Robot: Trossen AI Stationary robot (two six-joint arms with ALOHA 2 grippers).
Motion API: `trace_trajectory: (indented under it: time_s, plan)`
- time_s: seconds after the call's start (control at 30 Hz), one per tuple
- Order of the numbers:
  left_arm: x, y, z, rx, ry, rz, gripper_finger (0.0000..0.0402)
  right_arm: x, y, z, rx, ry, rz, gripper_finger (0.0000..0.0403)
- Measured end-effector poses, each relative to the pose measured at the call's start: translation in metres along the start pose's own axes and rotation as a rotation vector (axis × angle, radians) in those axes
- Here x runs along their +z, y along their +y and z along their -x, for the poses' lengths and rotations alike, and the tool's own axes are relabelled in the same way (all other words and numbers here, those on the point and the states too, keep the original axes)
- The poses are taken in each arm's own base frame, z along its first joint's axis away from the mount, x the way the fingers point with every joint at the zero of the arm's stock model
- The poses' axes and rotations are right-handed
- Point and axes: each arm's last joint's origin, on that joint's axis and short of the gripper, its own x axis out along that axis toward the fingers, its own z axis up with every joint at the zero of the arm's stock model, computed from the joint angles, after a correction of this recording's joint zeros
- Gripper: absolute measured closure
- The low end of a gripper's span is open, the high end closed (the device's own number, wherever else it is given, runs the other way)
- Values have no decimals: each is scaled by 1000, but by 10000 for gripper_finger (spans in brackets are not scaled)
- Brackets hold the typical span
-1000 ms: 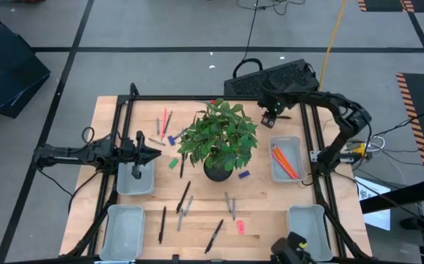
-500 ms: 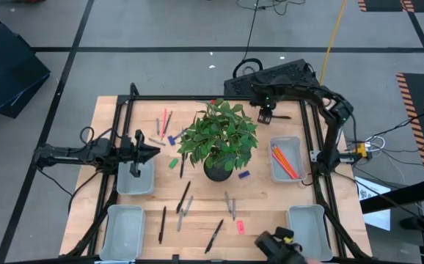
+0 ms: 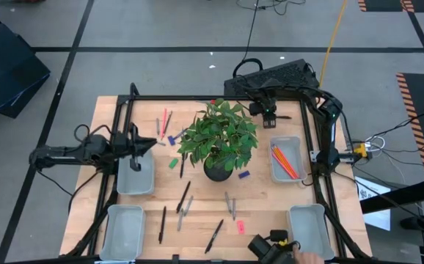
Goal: Sort crayons/erasers/pens/pencils in bins
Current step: Put the black pen into the top left gray bin
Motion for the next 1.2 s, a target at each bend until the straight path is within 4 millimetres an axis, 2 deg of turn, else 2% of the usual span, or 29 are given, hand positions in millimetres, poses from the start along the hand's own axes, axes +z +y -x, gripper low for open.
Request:
trace_trajectory:
  time_s: [0.17,0.5,0.73,0.9,1.07,1.2]
  plan:
    - [13,5,-8,67,60,-21,360,8,9,4,-41,21,63,277]
    - [11,17,-42,179,219,-64,360,24,4,-15,33,39,132,284]
    - [2,19,-58,125,264,-100,360,33,8,-12,20,23,211,347]
    - [0,19,-62,124,261,-82,360,36,12,-11,13,20,219,384]
    - [10,22,-65,155,250,-35,360,37,16,-2,2,-9,195,382]
    - [23,28,-66,198,347,-35,353,34,22,24,-2,-144,184,378]
